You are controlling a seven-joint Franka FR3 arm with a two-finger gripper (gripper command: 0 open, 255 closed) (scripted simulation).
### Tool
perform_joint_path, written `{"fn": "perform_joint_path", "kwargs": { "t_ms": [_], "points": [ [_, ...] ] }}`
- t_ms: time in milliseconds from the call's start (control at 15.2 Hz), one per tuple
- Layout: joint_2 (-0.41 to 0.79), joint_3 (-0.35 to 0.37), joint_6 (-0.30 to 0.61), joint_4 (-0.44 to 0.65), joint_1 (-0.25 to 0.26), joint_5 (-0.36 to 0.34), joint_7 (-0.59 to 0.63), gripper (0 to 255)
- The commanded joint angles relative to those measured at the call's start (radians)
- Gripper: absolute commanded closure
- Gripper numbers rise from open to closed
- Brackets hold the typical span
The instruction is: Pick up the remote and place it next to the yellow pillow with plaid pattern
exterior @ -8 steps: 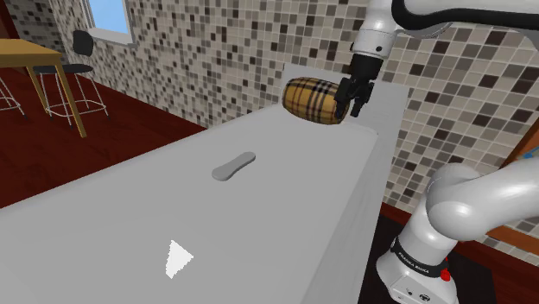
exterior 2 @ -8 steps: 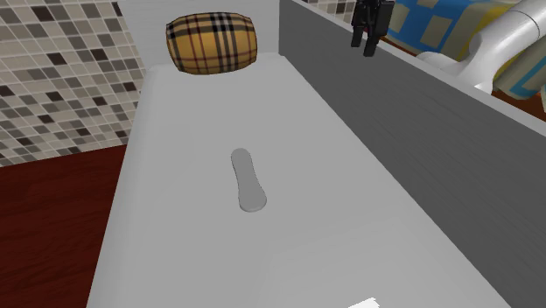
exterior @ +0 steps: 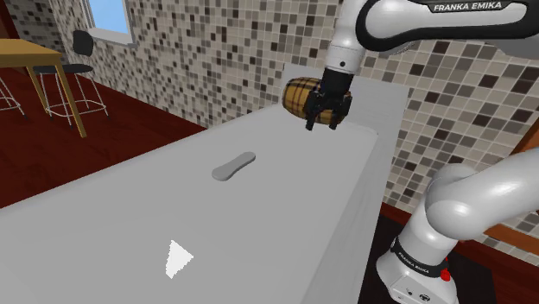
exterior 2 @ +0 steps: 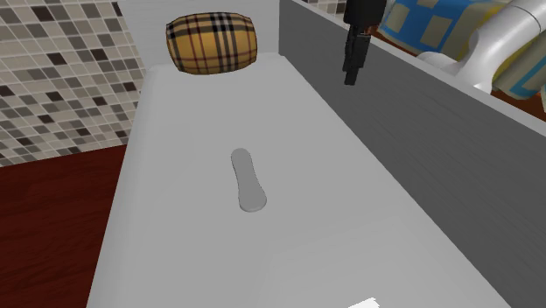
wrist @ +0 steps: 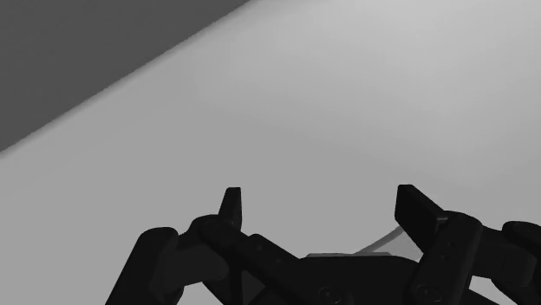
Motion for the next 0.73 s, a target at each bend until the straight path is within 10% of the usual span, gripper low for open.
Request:
{"fn": "perform_joint_path", "kwargs": {
  "t_ms": [0,660],
  "points": [
    [0.055,0.049,0.052,0.009,-0.011,0.019,0.101,0],
    [0.416,0.240,0.283,0.148,-0.093,-0.009,0.574,0]
  ]
}}
